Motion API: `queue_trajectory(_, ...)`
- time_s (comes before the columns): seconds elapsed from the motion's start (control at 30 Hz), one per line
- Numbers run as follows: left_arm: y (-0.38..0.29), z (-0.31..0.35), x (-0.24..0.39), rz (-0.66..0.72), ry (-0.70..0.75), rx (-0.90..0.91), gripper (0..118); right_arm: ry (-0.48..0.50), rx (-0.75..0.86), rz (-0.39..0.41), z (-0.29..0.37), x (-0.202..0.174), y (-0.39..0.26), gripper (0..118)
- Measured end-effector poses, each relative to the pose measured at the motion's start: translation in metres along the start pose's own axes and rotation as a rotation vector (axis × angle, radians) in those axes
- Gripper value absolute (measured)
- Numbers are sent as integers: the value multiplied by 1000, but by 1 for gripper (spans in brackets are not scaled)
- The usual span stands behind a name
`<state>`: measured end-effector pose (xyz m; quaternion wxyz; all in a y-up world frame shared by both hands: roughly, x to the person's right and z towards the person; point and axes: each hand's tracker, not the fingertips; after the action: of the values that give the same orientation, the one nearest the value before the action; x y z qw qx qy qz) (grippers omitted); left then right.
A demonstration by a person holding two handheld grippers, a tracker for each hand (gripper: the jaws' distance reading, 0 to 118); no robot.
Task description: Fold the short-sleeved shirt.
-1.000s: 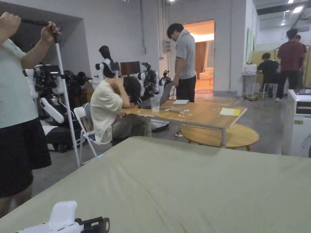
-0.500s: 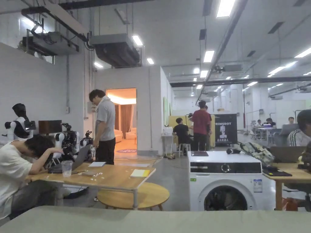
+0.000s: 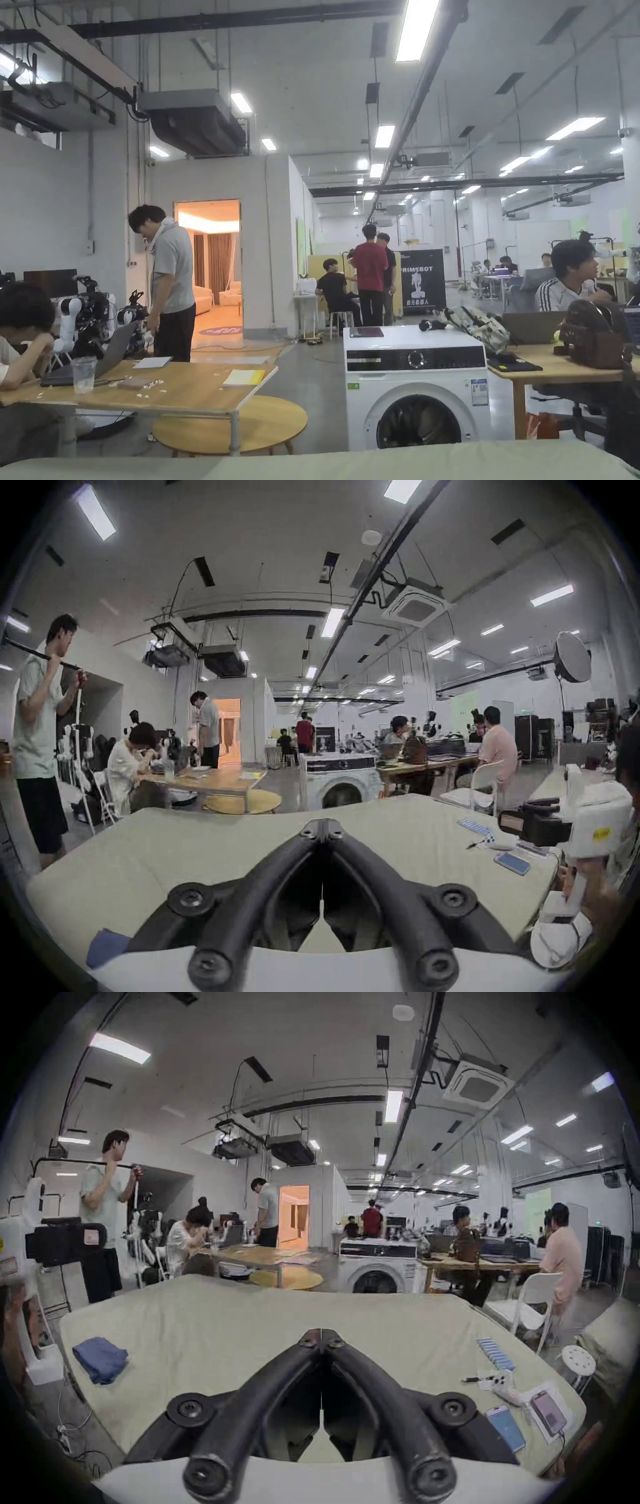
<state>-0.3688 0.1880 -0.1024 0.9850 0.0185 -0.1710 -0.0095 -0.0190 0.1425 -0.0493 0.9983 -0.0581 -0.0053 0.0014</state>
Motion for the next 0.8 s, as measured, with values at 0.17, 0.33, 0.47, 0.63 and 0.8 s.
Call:
queue_trajectory(0.17,-3,0,-6,-6,8,-28,0,-8,-5,-36,0,0,-2,0)
queue_trajectory(0.33,0,3,-13,-2,31,-32,0,-24,-4,-42,1,-4,1,0)
queue_trajectory(0.47,2,7,-13,15,66,-21,24,-39,7,-29,7,-14,7,32)
queue_trajectory(0.63,0,10,0,-72,122,-92,86,-49,-47,29,13,-25,8,98)
queue_trajectory(0.8,-18,22,12,-100,181,-129,103,-78,18,77,20,-35,-2,104)
